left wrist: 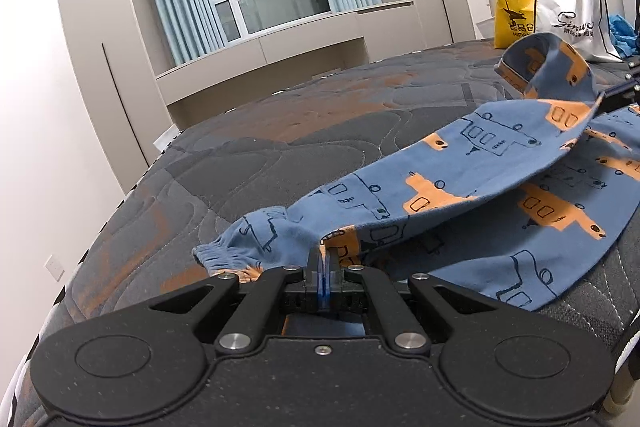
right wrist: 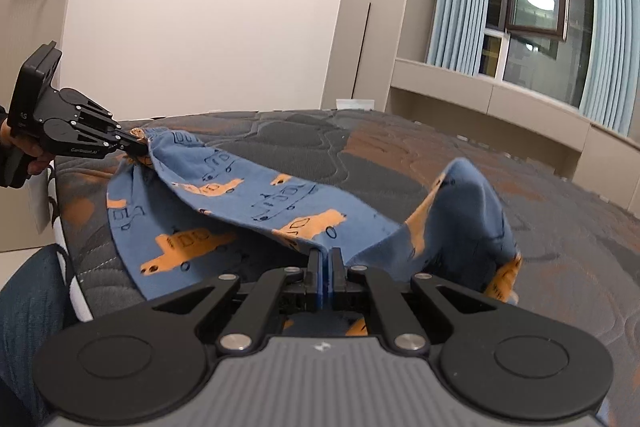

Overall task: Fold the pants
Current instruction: 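Lift the cuffs with both grippers and fold them toward the waistband, then open both grippers to release the folded legs onto the pants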

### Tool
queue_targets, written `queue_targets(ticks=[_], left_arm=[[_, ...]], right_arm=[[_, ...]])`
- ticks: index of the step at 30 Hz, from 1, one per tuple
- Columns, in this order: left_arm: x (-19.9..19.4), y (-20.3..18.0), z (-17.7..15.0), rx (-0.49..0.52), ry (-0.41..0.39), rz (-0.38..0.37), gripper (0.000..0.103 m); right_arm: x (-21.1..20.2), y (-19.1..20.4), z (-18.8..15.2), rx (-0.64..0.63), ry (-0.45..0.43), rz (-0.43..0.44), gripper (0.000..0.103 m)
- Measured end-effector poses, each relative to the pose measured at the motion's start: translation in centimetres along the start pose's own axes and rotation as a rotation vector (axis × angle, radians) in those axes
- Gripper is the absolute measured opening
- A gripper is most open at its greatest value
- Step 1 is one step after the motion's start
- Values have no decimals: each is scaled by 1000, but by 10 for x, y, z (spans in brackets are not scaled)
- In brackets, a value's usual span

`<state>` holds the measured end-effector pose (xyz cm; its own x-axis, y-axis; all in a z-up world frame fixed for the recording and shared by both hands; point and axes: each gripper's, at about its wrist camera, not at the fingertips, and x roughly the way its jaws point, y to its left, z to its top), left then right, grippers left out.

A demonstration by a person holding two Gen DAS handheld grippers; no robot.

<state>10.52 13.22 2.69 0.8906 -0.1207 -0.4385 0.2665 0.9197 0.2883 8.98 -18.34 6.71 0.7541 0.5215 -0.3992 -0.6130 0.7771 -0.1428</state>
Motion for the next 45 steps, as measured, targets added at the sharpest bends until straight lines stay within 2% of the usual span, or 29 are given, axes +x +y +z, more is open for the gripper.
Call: queue_targets(ticks=[5,10,17,23,25,26,27,28,29,30,33,34,36,40,43,45], left_arm=[[-9,3,8,31,-23,20,0],[-12,4,-3,63,-5,14,0],[-10,8,-23,-9,16,-8,0],[-12,6,-27,-26,15,3,0],[-11,5,-29,-37,21,-4,3],[-11,4,-30,-48,20,-13,13],[-12,4,-31,-70,10,-22,31],[-14,3,-32,-96,2,-24,43],[-16,0,-32,-132,-7,-17,69],[-19,-3,-32,-156,-22,-13,87],[-27,-24,-26,-188,-85,-10,100],[-28,-31,-23,-188,-96,-11,103],[-29,-53,-13,-175,-134,-39,102],[-23,-99,12,-101,-175,-136,102],[-14,-135,28,-16,-189,-225,102],[-8,-157,35,78,-186,-267,102]], right_arm=[[-13,5,-9,13,-24,14,2],[-27,27,-13,-55,-21,42,2],[-23,52,-32,-85,39,53,2],[-24,56,-38,-74,32,51,2],[-25,56,-42,-86,34,48,2],[-23,56,-44,-89,41,48,4],[-22,55,-45,-79,47,52,8],[-22,52,-44,-67,42,57,14],[-23,51,-44,-56,37,63,30],[-25,49,-44,-49,29,57,50],[-36,43,-46,-18,-19,30,76],[-39,41,-47,-9,-31,11,80],[-44,34,-47,2,-56,-54,98],[-41,22,-39,-41,-73,-252,103],[-20,14,-26,-134,0,-372,103],[-4,9,-18,-198,46,-400,102]])
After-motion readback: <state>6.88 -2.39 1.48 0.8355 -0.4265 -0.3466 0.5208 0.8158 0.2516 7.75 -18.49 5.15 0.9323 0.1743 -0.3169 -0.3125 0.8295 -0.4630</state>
